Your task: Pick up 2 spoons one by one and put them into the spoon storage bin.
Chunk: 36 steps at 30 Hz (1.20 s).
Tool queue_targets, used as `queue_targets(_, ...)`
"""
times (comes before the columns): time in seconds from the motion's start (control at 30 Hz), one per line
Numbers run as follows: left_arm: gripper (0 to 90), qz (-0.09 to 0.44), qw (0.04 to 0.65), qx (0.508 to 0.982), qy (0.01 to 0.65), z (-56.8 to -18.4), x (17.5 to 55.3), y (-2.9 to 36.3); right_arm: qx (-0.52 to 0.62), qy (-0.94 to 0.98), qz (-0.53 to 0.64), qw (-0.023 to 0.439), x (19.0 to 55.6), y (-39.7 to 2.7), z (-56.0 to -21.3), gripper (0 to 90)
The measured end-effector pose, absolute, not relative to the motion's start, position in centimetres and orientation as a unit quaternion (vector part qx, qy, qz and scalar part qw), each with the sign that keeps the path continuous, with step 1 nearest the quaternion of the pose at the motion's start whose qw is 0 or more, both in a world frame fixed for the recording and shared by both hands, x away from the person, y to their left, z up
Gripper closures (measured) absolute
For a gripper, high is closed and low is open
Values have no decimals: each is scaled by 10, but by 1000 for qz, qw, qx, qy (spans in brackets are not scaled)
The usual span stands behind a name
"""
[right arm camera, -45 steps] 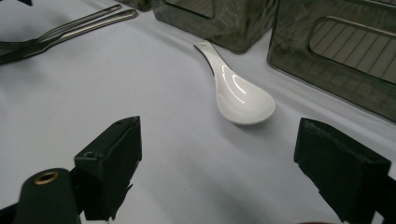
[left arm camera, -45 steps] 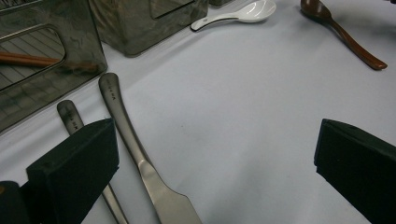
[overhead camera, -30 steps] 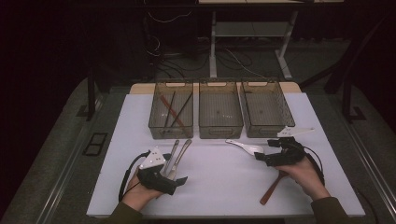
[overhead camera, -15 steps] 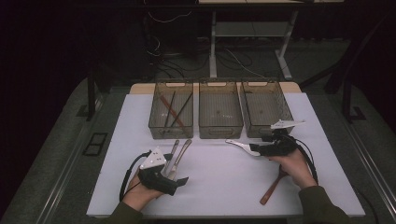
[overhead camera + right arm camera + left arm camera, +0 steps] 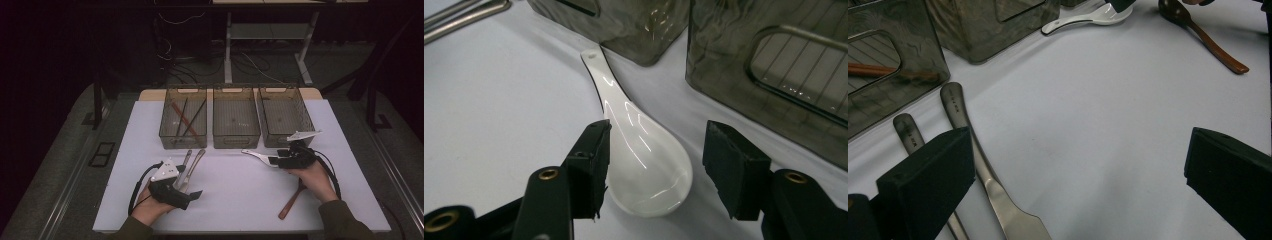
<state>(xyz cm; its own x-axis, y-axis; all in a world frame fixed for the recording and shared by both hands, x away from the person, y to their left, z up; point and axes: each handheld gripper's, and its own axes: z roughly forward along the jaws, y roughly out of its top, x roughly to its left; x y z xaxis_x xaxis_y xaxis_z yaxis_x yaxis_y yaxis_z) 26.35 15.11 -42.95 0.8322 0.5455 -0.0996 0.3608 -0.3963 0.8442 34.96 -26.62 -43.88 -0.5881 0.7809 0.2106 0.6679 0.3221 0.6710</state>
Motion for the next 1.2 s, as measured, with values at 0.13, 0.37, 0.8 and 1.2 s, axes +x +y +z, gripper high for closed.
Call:
queue_targets(0.13, 0, 97, 478, 829, 274, -430, 264, 151, 444, 814, 367, 74, 350, -267, -440, 473)
queue_targets(0.37, 0, 97, 477, 831, 271, -430, 263, 151, 432, 829, 348, 75, 349, -263, -444, 518)
queue_targets(0.8, 0, 95, 476, 834, 264, -429, 262, 150, 397, 850, 338, 75, 343, -258, -444, 668)
queue_targets(1.2, 0, 94, 475, 834, 263, -429, 262, 150, 397, 850, 336, 80, 341, -258, -442, 754)
